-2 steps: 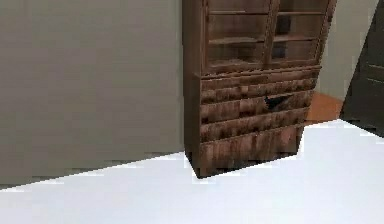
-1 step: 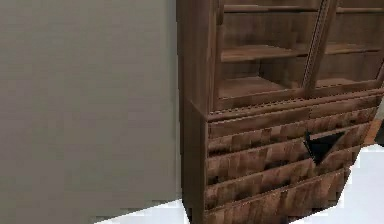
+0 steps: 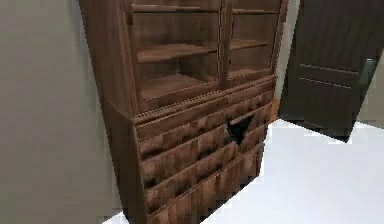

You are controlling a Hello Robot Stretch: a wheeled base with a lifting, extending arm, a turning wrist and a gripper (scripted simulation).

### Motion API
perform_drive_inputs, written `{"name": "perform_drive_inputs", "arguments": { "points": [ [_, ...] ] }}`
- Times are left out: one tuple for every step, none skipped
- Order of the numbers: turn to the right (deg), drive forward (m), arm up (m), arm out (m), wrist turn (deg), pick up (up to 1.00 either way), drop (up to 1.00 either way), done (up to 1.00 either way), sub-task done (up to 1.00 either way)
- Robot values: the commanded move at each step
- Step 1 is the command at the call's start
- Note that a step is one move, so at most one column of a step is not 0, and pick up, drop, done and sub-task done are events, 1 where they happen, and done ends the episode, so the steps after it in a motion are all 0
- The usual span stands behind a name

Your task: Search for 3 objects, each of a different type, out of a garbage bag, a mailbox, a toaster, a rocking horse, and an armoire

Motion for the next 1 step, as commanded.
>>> {"name": "perform_drive_inputs", "arguments": {
  "points": [
    [0.0,0.00,0.00,0.00,0.0,0.00,0.00,1.00,0.00]
  ]
}}
